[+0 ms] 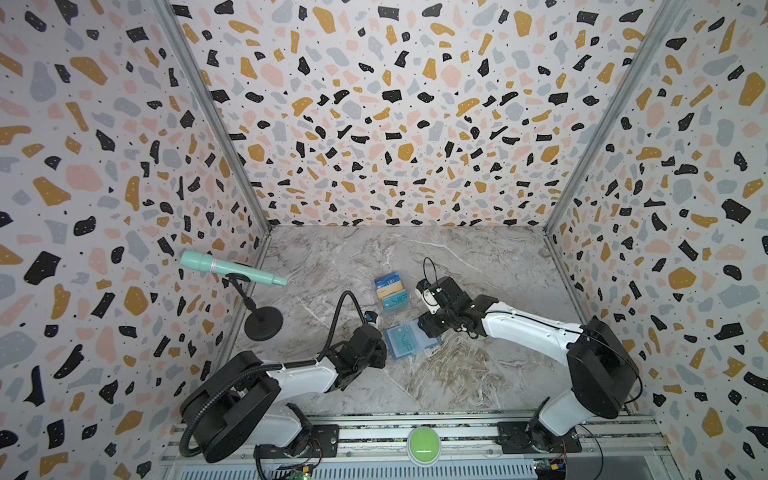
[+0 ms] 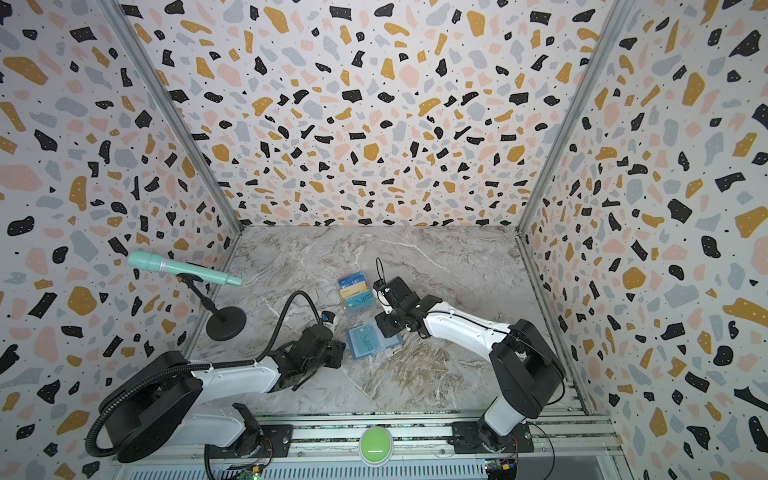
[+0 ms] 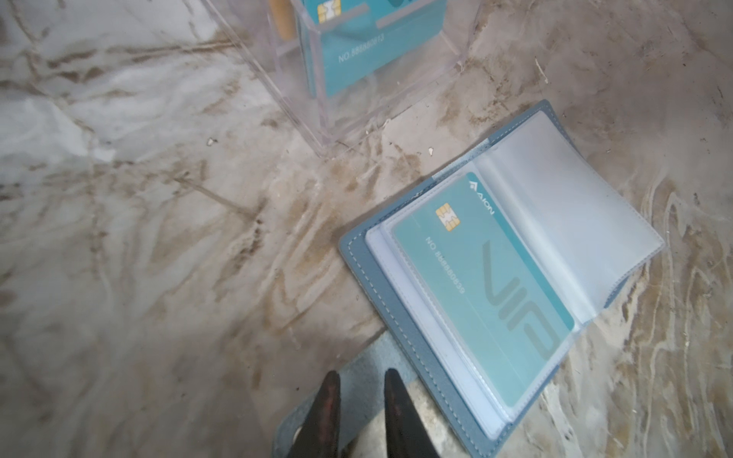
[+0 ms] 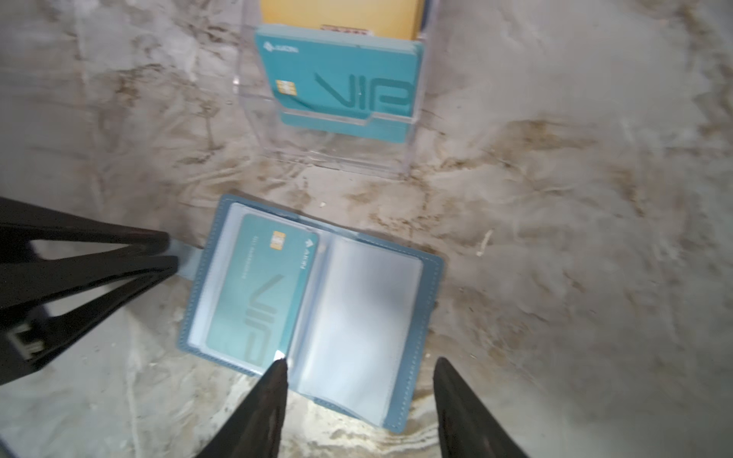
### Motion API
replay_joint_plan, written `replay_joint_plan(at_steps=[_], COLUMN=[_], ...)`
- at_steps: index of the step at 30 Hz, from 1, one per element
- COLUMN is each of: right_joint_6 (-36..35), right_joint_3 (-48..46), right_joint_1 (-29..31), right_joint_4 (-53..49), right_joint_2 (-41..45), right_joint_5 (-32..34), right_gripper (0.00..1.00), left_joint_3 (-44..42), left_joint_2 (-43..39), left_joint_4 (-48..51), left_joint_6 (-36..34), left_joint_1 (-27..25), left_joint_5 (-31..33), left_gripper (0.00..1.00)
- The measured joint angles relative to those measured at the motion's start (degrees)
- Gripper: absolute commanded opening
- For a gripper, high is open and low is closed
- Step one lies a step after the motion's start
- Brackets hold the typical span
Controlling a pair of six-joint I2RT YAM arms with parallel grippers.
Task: Take the credit cards out of the card holder
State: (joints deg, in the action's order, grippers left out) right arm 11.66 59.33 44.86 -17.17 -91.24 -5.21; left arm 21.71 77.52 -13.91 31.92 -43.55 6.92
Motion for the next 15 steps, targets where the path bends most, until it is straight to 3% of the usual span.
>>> replay_joint_plan(at_steps=[5,15], right_joint_6=[-0.1,0.3], right_joint_3=[1.3,2.0], right_joint_1=[0.0,-1.6], right_joint_4=[1.9,4.3], right_joint_2=[-5.2,-10.9], right_joint_5=[-8.5,-18.2], right_gripper=[0.58,0.57], left_joint_3=[0.1,1.0], left_joint_2=[-0.2,-2.0], left_joint_4=[0.2,1.0], left_joint_6=[-0.5,-1.7], left_joint_1=[0.0,0.0], left_joint_5=[0.0,0.9], left_gripper=[0.23,0.24])
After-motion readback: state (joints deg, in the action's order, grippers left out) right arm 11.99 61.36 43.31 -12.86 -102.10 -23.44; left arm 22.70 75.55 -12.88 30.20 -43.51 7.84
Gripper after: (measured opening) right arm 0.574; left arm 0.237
